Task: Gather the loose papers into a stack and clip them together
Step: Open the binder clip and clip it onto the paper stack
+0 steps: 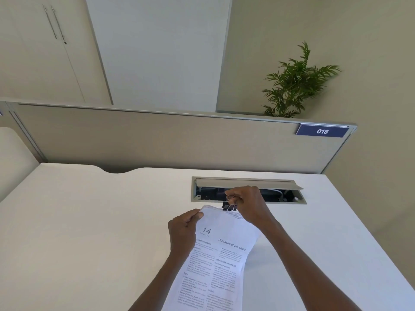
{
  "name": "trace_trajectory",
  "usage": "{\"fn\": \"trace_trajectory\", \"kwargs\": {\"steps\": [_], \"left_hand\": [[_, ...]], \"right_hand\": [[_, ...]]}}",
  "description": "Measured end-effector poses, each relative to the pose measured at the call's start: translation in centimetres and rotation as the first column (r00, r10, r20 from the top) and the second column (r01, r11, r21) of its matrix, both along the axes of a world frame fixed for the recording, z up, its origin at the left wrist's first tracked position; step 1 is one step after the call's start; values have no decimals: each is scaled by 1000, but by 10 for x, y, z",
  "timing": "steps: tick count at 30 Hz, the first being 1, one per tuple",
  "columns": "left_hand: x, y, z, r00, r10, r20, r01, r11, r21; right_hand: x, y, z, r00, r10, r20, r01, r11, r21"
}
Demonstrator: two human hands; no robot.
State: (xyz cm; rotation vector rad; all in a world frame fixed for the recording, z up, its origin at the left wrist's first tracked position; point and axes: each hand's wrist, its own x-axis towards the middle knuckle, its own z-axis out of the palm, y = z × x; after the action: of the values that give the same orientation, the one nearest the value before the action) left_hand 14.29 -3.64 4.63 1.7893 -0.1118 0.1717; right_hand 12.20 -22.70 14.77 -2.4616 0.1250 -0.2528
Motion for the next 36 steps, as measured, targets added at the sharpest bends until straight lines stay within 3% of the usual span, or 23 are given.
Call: {"fn": "trace_trajectory", "kwargs": {"steps": [7,12,24,36], "left_hand": [[-2,2,4,998,-46,44,44,997,59],[-2,1,6,997,-53,47,49,995,82],[-4,-3,8,998,-22,55,16,995,94],[-2,-1,7,999,-29,46,24,995,96]], "right_hand": [[9,-14,5,976,86,-200,-69,994,89],[10,-17,7,966,95,-242,-52,983,176],[1,7,-9,988,8,-154,8,994,107],[3,28,-9,997,-16,-80,29,984,175]]}}
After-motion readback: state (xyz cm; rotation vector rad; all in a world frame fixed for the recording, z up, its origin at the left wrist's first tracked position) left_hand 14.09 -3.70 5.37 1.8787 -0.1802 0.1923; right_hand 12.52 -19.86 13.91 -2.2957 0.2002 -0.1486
